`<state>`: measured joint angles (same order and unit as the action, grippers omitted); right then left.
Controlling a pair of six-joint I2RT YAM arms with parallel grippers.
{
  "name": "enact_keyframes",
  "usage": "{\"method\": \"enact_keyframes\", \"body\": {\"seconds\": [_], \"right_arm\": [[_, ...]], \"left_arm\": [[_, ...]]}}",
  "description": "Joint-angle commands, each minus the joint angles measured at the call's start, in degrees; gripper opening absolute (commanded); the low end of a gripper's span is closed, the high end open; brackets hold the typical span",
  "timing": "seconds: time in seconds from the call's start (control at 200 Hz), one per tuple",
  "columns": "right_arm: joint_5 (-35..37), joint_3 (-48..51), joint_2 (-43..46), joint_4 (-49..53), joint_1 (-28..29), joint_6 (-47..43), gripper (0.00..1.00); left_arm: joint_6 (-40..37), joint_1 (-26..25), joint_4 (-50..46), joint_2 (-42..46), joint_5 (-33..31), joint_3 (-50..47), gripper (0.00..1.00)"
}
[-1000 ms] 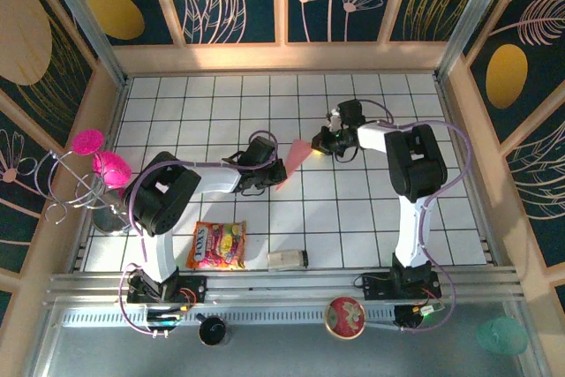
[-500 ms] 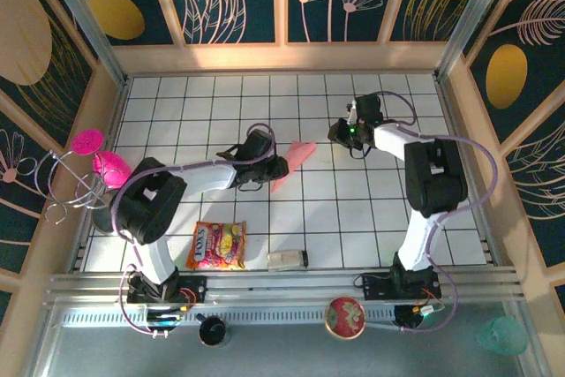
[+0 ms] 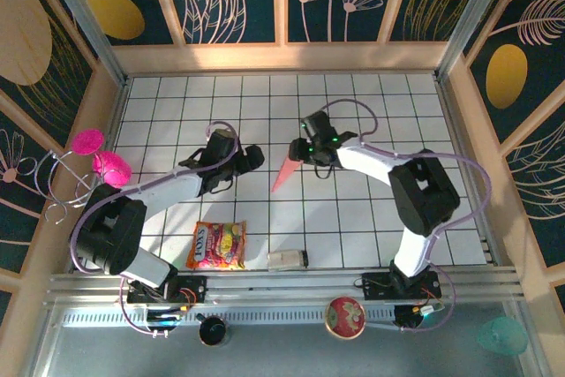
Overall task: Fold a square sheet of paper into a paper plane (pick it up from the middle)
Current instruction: Turn over a paper plane at the center of the table.
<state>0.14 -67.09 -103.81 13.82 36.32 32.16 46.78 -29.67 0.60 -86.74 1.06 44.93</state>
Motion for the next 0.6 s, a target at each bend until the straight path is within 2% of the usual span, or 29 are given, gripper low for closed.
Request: {"method": "enact_keyframes", "body": {"seconds": [0.0, 0.105, 0.2, 0.325, 0.596], "right_arm": [[9.97, -5.34, -4.37, 4.77, 3.41, 3.53, 0.61], [17.08, -10.09, -8.48, 9.11, 6.11, 5.28, 0.66], [22.07, -13.38, -11.66, 12.81, 7.51, 6.35, 0.67], [24.87, -15.17, -13.10, 16.33, 8.02, 8.12, 0.64], [27.01, -13.11, -9.17, 17.28, 8.95, 10.82, 0.52]], "left_arm": [[-0.18, 0.59, 1.63, 2.52, -1.99, -2.29, 0.93], [-0.59, 0.67, 2.60, 2.98, -2.27, -3.56, 0.98], [-1.12, 0.67, 2.47, 2.98, -2.29, -4.05, 0.99], [-1.65, 0.77, 2.15, 2.67, -2.37, -4.23, 0.99], [-1.86, 0.75, 2.29, 1.06, -1.40, -3.72, 0.99]]}}
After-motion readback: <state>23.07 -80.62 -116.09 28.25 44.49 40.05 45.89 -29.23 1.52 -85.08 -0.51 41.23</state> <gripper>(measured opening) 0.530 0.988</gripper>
